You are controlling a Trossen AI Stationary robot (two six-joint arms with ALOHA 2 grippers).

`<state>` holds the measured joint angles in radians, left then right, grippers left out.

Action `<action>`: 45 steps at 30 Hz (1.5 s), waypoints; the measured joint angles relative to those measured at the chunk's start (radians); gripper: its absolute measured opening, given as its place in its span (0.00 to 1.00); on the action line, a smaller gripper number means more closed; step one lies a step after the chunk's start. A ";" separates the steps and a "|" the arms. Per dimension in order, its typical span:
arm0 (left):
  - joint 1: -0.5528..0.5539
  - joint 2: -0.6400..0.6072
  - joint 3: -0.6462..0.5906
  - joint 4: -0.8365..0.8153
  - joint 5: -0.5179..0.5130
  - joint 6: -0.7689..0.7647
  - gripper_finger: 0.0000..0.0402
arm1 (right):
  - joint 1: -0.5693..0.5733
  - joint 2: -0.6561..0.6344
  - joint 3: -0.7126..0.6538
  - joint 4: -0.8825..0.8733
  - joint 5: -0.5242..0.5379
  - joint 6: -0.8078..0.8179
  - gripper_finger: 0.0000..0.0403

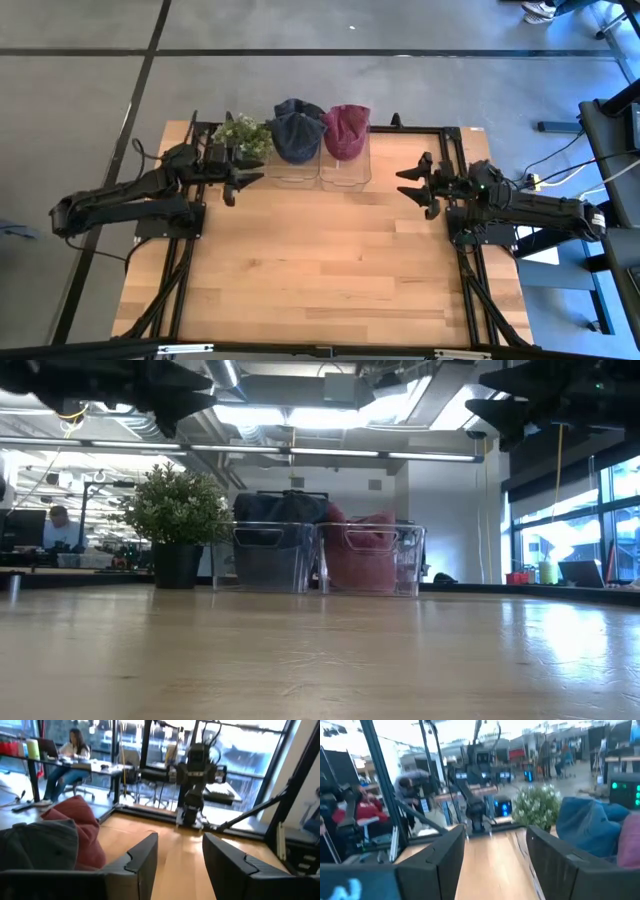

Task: Pick & Place hat
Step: Return to Home Position

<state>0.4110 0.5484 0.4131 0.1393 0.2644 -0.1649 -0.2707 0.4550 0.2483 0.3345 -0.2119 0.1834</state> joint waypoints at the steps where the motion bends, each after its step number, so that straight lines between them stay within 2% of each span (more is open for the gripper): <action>1: 0.000 -0.018 -0.023 0.026 0.000 -0.012 0.37 | 0.000 -0.012 -0.014 0.018 -0.001 0.008 0.53; 9: 0.001 -0.131 -0.211 0.264 -0.023 -0.104 0.38 | 0.000 -0.116 -0.090 0.067 -0.001 0.050 0.53; 16: 0.001 -0.206 -0.323 0.316 -0.100 -0.148 0.37 | 0.000 -0.180 -0.091 0.061 -0.001 0.049 0.53; 21: 0.001 -0.268 -0.358 0.310 -0.130 -0.172 0.38 | 0.000 -0.229 -0.091 0.037 -0.002 0.050 0.53; 24: 0.001 -0.311 -0.358 0.299 -0.147 -0.170 0.38 | 0.000 -0.270 -0.091 0.027 -0.001 0.050 0.53; 31: 0.001 -0.442 -0.358 0.158 -0.293 -0.164 0.37 | 0.000 -0.382 -0.091 -0.096 0.016 0.071 0.53; 36: 0.001 -0.545 -0.358 0.062 -0.312 -0.151 0.38 | 0.000 -0.447 -0.091 -0.107 0.035 0.047 0.53; 45: 0.001 -0.546 -0.346 -0.072 -0.461 -0.125 0.37 | 0.000 -0.451 -0.091 -0.156 0.100 0.025 0.53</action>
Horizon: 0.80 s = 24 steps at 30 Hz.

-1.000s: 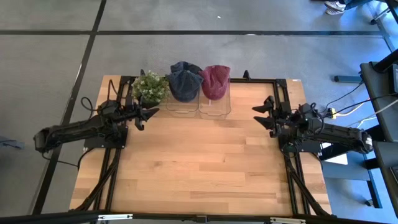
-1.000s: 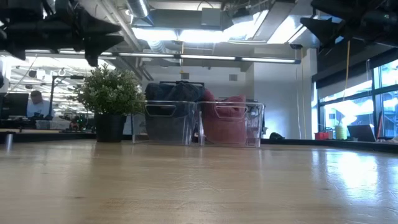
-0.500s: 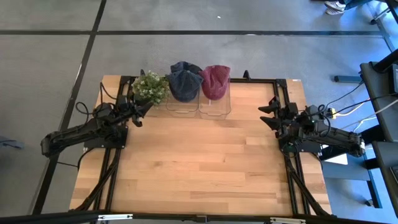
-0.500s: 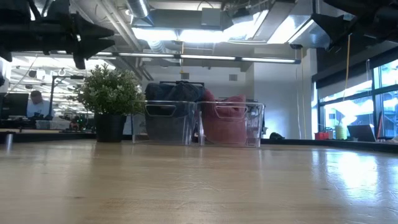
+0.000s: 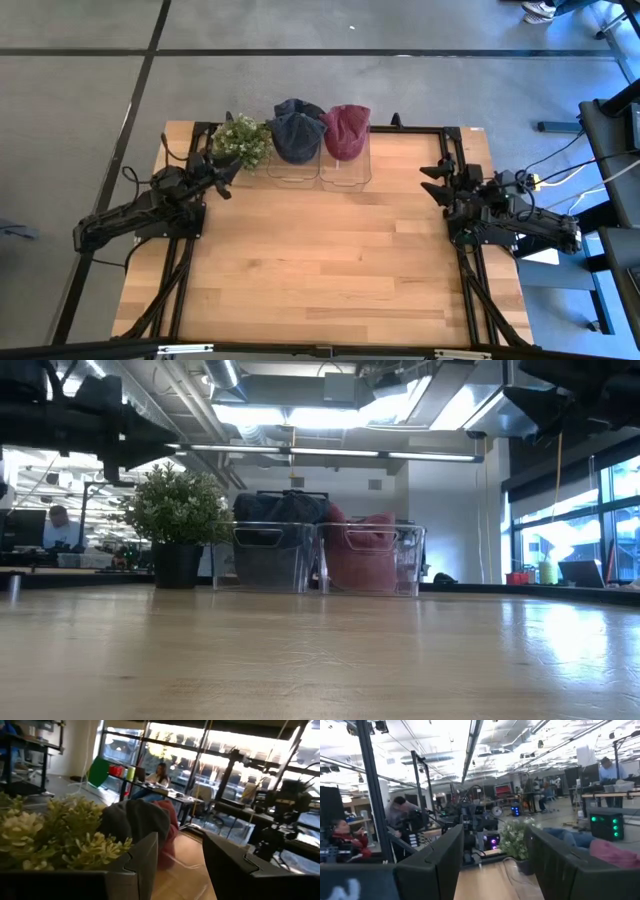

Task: Pick & Place hat
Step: Return to Home Position

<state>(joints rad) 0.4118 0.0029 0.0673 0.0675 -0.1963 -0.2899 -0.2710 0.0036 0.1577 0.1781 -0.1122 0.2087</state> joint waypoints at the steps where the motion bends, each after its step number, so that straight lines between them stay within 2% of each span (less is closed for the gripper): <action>1: 0.000 0.000 0.000 -0.004 -0.011 0.007 0.38 | 0.000 0.000 0.000 -0.003 0.001 -0.005 0.53; 9: -0.001 0.000 0.000 -0.028 -0.035 0.053 0.37 | 0.000 0.000 -0.002 -0.035 0.014 -0.024 0.53; 14: -0.001 0.000 -0.023 0.016 0.020 0.065 0.37 | 0.000 0.000 -0.070 0.069 0.017 -0.029 0.53; 16: -0.001 0.000 -0.056 0.080 0.018 0.064 0.38 | 0.000 0.000 -0.104 0.128 0.017 -0.029 0.53; 19: -0.001 0.001 -0.059 0.072 0.008 0.060 0.38 | 0.000 0.000 -0.148 0.217 0.017 -0.026 0.53; 24: -0.001 0.001 -0.059 0.017 -0.012 0.063 0.37 | 0.000 0.000 -0.151 0.175 0.017 -0.010 0.53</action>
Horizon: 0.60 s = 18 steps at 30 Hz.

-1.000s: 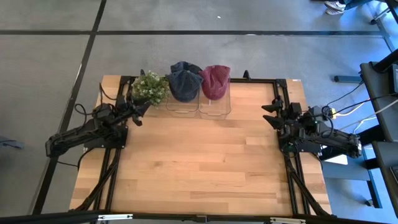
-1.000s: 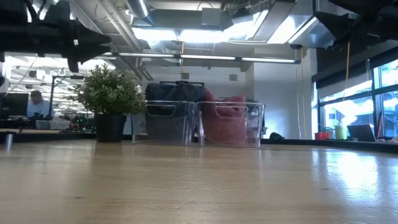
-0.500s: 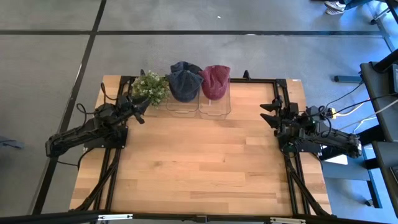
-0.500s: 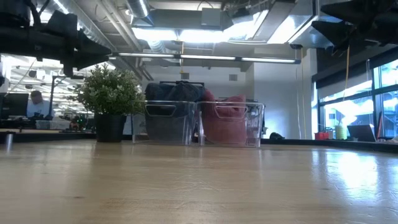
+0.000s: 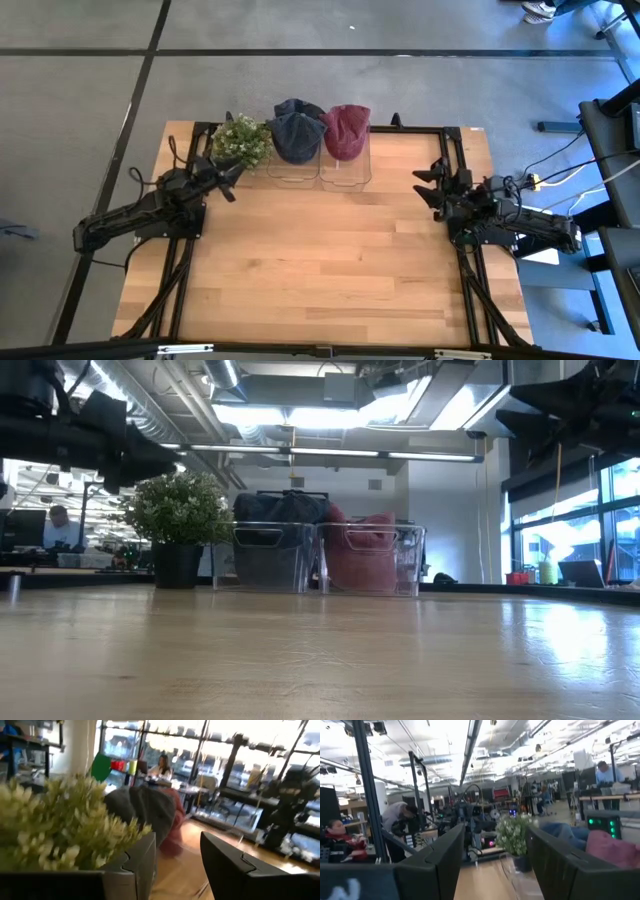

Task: Pick & Place hat
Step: Return to Home Position

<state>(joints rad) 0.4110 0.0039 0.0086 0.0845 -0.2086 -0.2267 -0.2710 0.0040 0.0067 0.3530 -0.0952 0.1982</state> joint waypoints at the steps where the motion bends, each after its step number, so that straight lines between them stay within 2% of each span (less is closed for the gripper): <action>1: 0.000 0.001 0.000 -0.018 -0.003 0.002 0.37 | 0.000 0.000 0.000 -0.009 0.000 -0.003 0.53; 14: 0.000 0.005 0.000 -0.039 0.024 0.004 0.37 | 0.000 0.000 0.000 -0.254 0.050 0.006 0.53; 18: 0.000 0.005 0.000 -0.039 0.024 0.004 0.38 | 0.000 0.000 0.000 -0.278 0.061 0.007 0.53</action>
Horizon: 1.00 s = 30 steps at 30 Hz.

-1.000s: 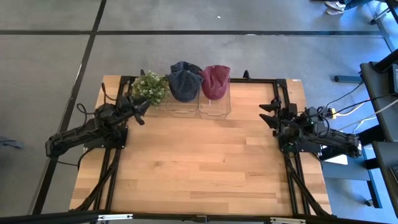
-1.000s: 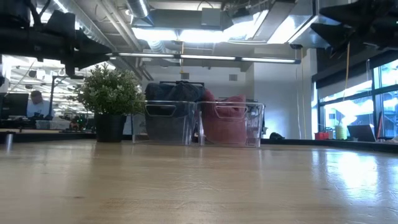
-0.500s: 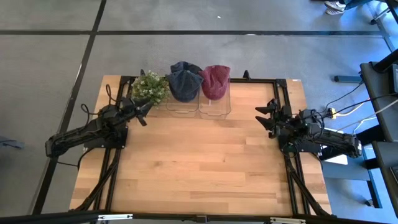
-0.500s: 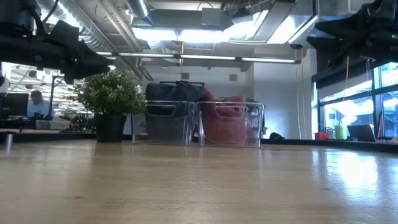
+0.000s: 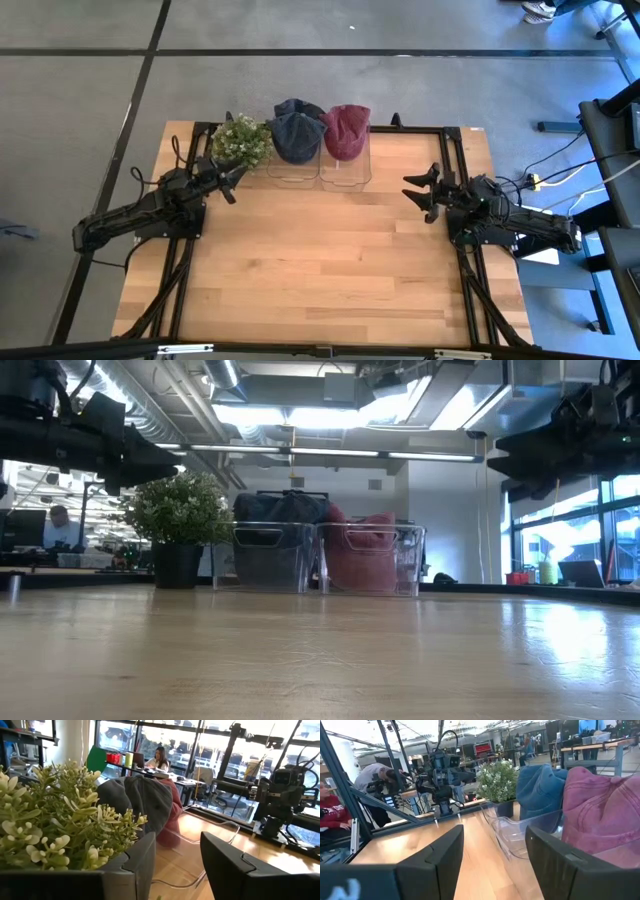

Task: Pick & Place hat
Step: Return to Home Position

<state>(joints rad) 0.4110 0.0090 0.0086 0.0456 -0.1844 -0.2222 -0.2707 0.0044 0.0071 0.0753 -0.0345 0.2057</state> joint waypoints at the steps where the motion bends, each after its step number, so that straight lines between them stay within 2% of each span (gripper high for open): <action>1: 0.000 0.000 0.000 0.000 0.000 0.000 0.38 | 0.000 0.000 0.000 0.000 0.000 -0.002 0.53; 7: 0.000 0.000 0.000 0.001 0.000 0.000 0.37 | 0.000 0.000 0.001 -0.057 0.001 -0.029 0.53; 30: 0.000 0.000 0.000 0.002 0.000 0.000 0.38 | 0.000 0.003 0.001 -0.058 -0.001 -0.002 0.53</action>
<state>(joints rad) 0.4110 0.0090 0.0086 0.0479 -0.1848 -0.2222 -0.2707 0.0078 0.0078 0.0175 -0.0357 0.2038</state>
